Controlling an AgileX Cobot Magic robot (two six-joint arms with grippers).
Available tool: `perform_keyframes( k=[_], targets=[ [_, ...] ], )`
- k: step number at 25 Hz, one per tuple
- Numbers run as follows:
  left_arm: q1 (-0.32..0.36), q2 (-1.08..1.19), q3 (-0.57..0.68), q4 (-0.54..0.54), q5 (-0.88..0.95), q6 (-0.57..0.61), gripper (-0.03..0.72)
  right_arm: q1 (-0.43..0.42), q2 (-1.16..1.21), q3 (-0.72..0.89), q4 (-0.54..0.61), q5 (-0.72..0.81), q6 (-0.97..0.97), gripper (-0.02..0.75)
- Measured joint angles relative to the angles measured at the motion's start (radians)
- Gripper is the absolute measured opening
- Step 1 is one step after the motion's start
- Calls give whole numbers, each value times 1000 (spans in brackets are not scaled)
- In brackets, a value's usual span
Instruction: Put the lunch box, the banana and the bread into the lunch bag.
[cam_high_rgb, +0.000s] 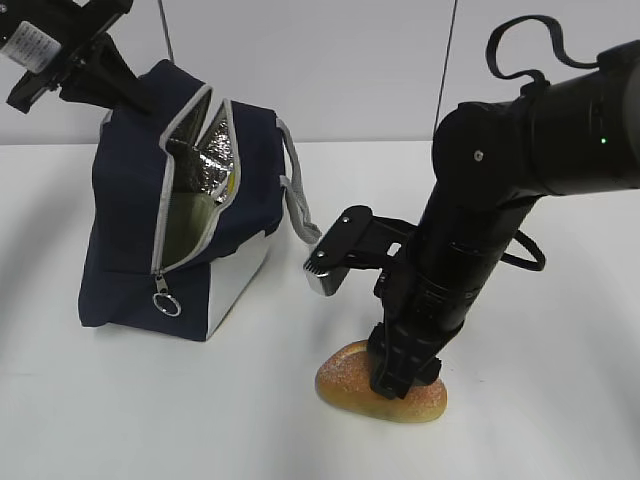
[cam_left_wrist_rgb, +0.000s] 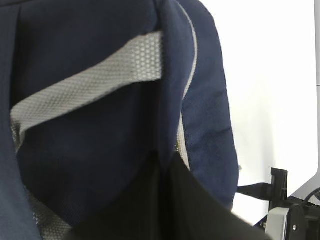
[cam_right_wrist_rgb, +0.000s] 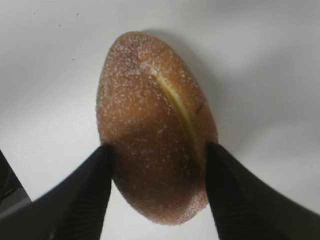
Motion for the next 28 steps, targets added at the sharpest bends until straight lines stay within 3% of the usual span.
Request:
perform_keyframes(
  k=[5,17,23,28],
  targets=[
    [0,0,0,1,0,0,-3,0,6,-31,3,53,2,354],
    [0,0,0,2,0,0,-3,0,12,-224,-30,300,75,345],
    [0,0,0,2,0,0,-3,0,27,-228,-36,309,79,585],
    [0,0,0,2,0,0,-3,0,71,-228,-12,312,81,630]
  ],
)
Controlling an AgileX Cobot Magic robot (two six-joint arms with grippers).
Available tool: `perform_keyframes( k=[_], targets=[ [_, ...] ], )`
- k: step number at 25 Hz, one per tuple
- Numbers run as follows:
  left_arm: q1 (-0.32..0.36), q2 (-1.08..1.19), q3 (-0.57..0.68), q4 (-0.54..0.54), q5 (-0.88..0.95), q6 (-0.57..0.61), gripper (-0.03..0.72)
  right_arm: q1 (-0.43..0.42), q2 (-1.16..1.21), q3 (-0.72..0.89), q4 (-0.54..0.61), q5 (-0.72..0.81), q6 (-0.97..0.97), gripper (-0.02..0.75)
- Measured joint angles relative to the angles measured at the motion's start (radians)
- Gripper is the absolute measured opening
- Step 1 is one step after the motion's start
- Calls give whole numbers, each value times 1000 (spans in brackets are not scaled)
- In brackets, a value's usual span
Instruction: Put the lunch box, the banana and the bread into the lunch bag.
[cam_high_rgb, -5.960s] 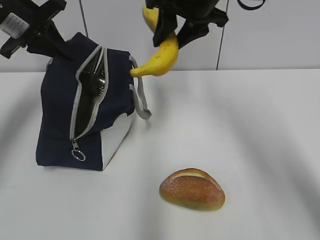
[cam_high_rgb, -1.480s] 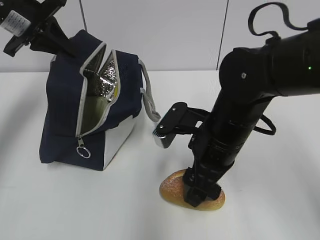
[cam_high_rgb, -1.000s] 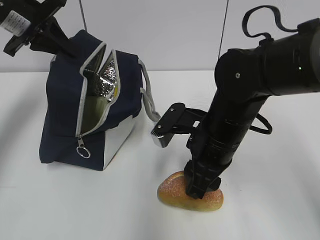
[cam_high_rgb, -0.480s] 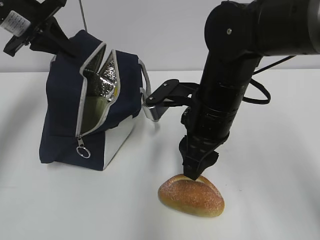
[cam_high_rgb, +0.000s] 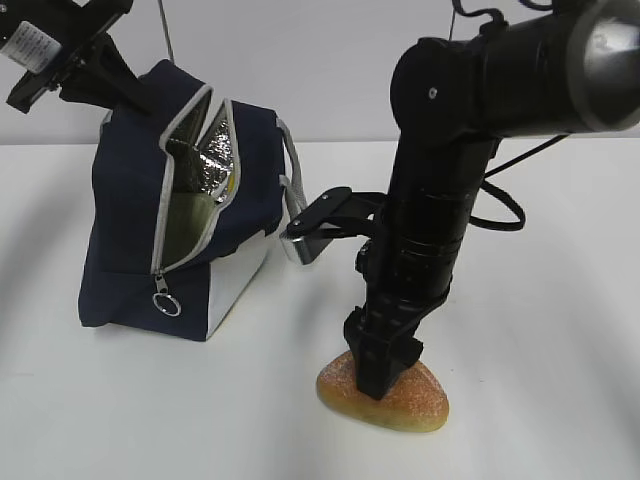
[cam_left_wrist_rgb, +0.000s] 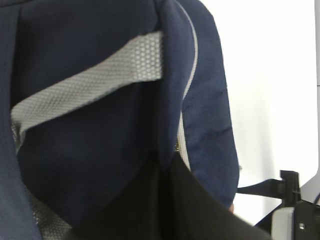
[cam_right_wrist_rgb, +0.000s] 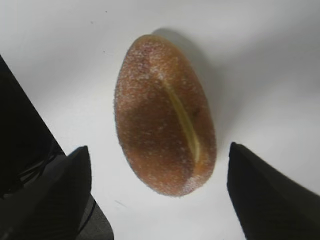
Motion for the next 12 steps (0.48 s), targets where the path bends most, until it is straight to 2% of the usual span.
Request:
perform_keyframes(
  k=[7,12],
  targets=[
    [0,0,0,0,0,0,-3,0,63,0,23,4,-11,633],
    [0,0,0,1,0,0,-3,0,106,0,43,6,-15,561]
  ],
)
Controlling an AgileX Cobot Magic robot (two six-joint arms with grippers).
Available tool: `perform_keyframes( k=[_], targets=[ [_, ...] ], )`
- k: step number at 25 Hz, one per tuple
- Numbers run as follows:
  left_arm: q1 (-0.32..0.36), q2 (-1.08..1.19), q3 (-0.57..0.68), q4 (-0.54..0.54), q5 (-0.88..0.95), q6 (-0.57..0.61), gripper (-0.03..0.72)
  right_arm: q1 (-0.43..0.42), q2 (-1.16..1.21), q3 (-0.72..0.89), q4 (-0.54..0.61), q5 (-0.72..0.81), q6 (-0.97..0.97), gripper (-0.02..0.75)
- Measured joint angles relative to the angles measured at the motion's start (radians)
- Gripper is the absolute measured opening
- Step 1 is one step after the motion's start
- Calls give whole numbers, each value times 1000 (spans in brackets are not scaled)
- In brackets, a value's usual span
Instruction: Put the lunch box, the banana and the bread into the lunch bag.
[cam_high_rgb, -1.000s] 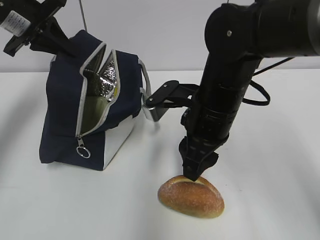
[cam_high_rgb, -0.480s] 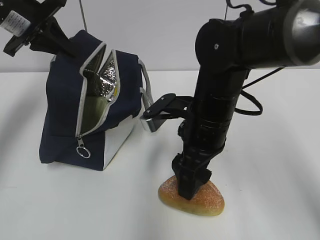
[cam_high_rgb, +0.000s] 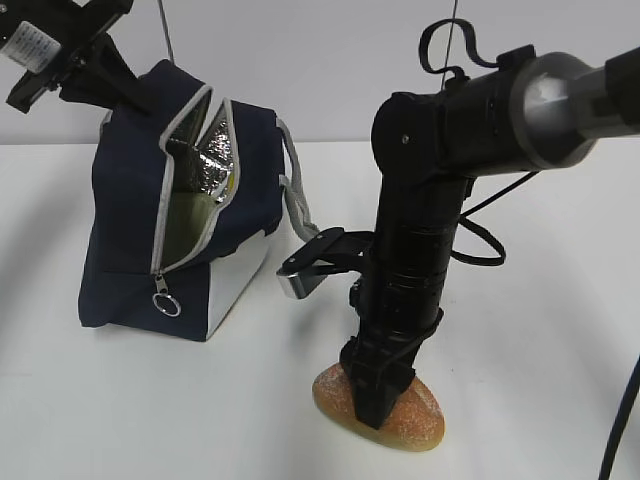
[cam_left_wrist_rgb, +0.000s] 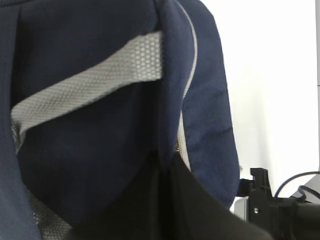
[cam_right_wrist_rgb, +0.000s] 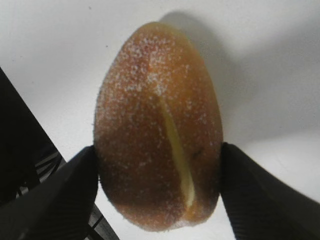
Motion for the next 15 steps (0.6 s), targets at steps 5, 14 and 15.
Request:
perform_keyframes(
  k=[5,14,15],
  targets=[
    [0,0,0,2,0,3,-3,0,7,-4,4,8,0,433],
    [0,0,0,3,0,4,-3,0,16,-26,13,36,-3,310],
    [0,0,0,3,0,4,-3,0,16,-41,13,41,-3,309]
  ],
)
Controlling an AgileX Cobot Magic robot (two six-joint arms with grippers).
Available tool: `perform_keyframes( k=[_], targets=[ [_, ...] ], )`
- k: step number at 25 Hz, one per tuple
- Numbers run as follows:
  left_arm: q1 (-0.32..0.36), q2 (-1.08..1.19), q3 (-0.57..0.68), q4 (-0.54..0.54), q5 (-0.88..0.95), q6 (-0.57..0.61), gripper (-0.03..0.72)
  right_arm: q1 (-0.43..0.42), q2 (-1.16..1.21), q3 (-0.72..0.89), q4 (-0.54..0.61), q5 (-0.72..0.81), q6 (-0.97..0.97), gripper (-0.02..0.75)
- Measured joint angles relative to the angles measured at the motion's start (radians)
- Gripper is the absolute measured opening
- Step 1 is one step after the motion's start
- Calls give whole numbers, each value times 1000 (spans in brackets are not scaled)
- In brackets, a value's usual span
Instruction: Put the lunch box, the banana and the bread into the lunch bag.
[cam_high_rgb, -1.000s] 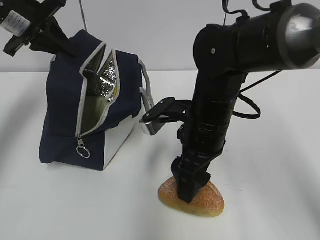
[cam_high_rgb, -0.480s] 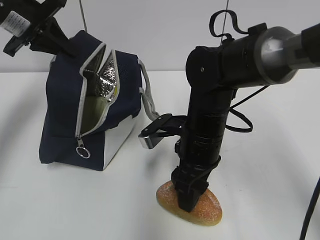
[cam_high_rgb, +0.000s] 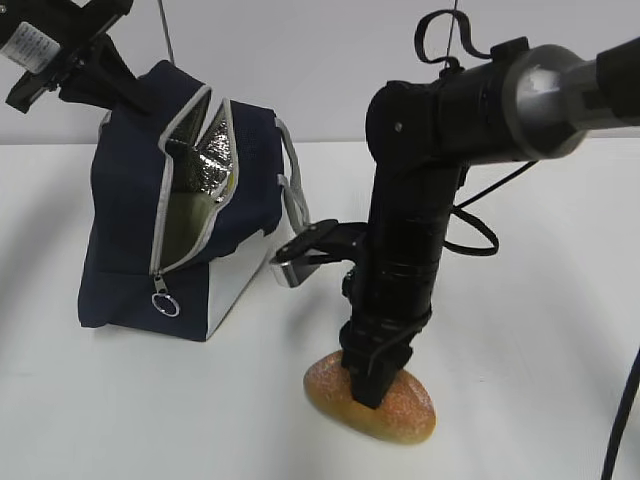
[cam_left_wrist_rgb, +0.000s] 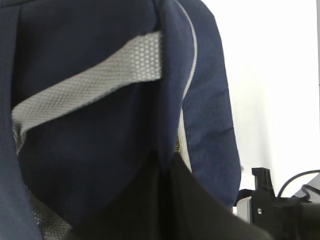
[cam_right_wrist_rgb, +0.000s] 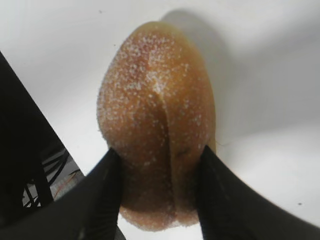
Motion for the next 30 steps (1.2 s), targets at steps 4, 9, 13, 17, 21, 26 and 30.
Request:
perform_keyframes(
  k=[4,9,13,17,21,26,30],
  targets=[
    [0,0,0,0,0,0,-3,0,-14,-65,-2,2,3,309],
    [0,0,0,1,0,0,-3,0,-90,-90,-104,8,47,309],
    [0,0,0,1,0,0,-3,0,-163,-92,-175,17,71,309],
    [0,0,0,0,0,1,-3,0,-210,-142,-202,28,96,309],
    [0,0,0,-6,0,1,-3,0,-214,-250,-201,30,146,309],
    [0,0,0,-16,0,1,-3,0,-216,-347,-115,-41,202,309],
    [0,0,0,-22,0,2,-3,0,-191,-363,-1,-185,216,309]
  ],
)
